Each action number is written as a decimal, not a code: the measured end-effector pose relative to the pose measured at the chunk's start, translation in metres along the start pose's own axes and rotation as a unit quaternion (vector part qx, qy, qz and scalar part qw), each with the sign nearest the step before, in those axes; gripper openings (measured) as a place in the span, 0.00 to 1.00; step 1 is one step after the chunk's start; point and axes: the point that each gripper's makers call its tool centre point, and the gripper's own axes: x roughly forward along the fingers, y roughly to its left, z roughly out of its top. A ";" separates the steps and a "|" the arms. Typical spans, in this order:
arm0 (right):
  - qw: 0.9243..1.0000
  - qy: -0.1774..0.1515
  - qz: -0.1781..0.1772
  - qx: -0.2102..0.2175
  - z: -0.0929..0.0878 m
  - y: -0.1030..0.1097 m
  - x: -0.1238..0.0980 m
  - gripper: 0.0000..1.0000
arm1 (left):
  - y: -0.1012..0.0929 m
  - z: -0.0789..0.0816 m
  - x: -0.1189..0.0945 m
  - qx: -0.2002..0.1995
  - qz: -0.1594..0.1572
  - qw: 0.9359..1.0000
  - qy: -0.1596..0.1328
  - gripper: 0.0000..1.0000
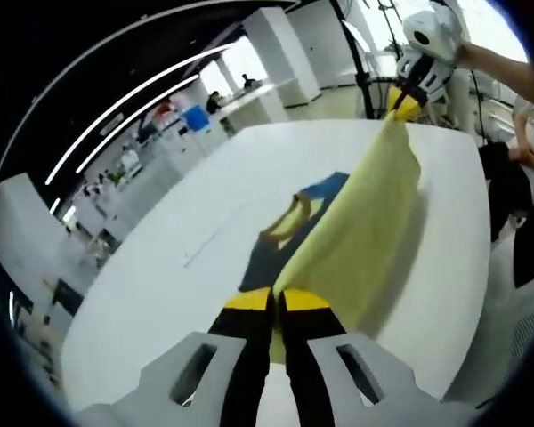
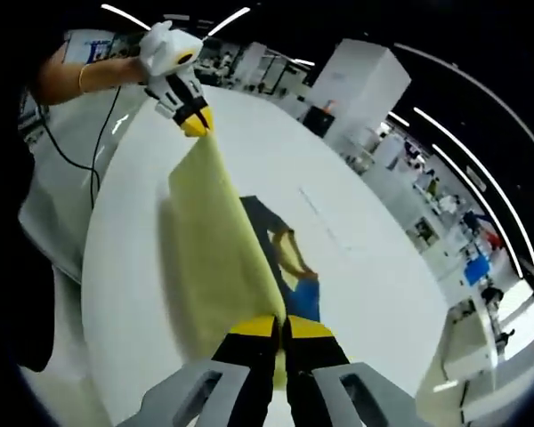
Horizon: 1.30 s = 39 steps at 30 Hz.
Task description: Fold the garment on the visible template until the final outline fits inside the template.
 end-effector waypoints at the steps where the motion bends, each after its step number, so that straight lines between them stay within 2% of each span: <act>1: 1.000 -0.002 -0.003 -0.001 0.001 -0.004 0.001 0.00 | 0.003 0.002 0.001 -0.009 0.004 1.000 -0.002 0.01; 6: 1.000 -0.012 -0.024 0.005 0.008 -0.022 0.006 0.00 | 0.014 0.010 0.006 -0.001 0.025 1.000 -0.008 0.01; 9: 0.999 -0.004 -0.045 -0.006 0.008 -0.033 0.010 0.00 | 0.021 0.021 0.011 0.018 0.041 0.999 -0.023 0.01; 17: 0.996 -0.003 -0.084 -0.011 0.014 -0.056 0.022 0.00 | 0.036 0.029 0.021 0.008 0.067 0.997 -0.032 0.01; 21: 0.996 -0.002 -0.092 -0.003 0.012 -0.064 0.030 0.00 | 0.045 0.031 0.031 0.007 0.078 0.996 -0.032 0.01; 22: 0.993 0.023 -0.108 -0.034 0.007 -0.070 0.031 0.00 | 0.047 0.032 0.032 0.023 0.086 0.996 -0.029 0.01; 23: 0.992 0.031 -0.111 -0.044 0.006 -0.071 0.033 0.00 | 0.049 0.034 0.034 0.040 0.092 0.994 -0.032 0.01; 26: 0.993 0.030 -0.112 -0.038 0.007 -0.072 0.041 0.00 | 0.049 0.037 0.042 0.075 0.105 0.991 -0.020 0.01; 29: 0.991 0.040 -0.120 -0.043 0.004 -0.077 0.047 0.00 | 0.050 0.038 0.049 0.085 0.109 0.990 -0.019 0.01; 33: 0.991 0.044 -0.123 -0.041 -0.002 -0.082 0.058 0.00 | 0.057 0.032 0.060 0.063 0.105 0.992 -0.014 0.01; 35: 0.988 0.059 -0.129 -0.065 -0.006 -0.084 0.065 0.00 | 0.057 0.029 0.067 0.018 0.096 0.995 -0.017 0.01; 37: 0.987 0.058 -0.130 -0.070 -0.006 -0.085 0.073 0.00 | 0.062 0.024 0.074 -0.017 0.096 0.995 -0.012 0.01; 39: 0.987 0.062 -0.130 -0.075 -0.006 -0.086 0.080 0.00 | 0.066 0.020 0.080 -0.015 0.102 0.995 -0.007 0.01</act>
